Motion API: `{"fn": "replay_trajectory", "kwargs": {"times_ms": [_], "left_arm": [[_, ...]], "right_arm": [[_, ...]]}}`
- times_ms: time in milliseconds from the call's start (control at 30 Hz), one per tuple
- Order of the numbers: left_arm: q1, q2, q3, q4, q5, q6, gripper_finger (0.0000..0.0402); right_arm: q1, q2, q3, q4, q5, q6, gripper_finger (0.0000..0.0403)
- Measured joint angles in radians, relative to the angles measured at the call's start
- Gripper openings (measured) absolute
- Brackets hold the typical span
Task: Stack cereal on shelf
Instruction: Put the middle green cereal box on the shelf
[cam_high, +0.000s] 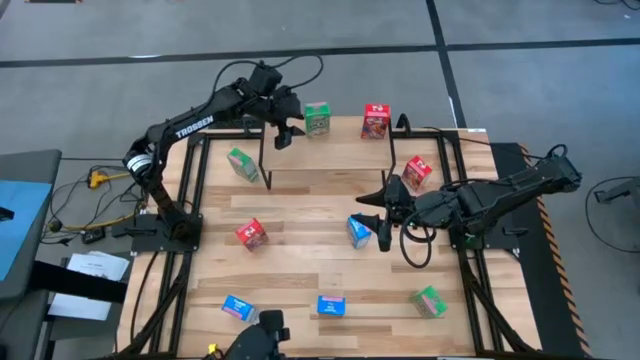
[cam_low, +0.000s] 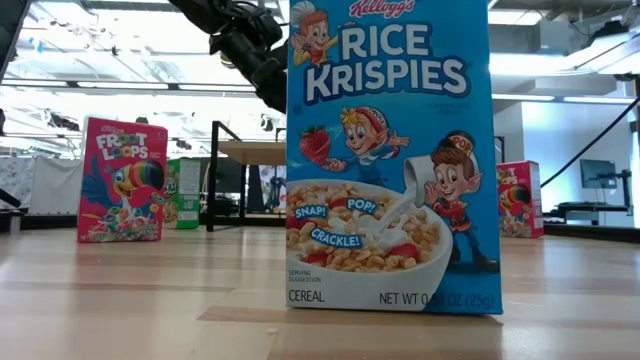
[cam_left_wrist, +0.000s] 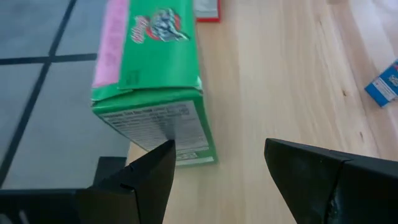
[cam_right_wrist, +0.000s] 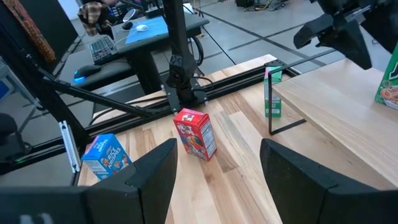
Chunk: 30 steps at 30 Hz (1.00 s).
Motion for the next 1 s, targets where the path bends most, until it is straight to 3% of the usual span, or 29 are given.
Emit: {"fn": "replay_trajectory", "kwargs": {"times_ms": [1000], "left_arm": [[-0.024,0.000,0.000,0.125,-0.086,-0.094,0.0238]], "right_arm": [[0.000,0.000,0.000,-0.001,0.000,-0.002,0.0256]]}}
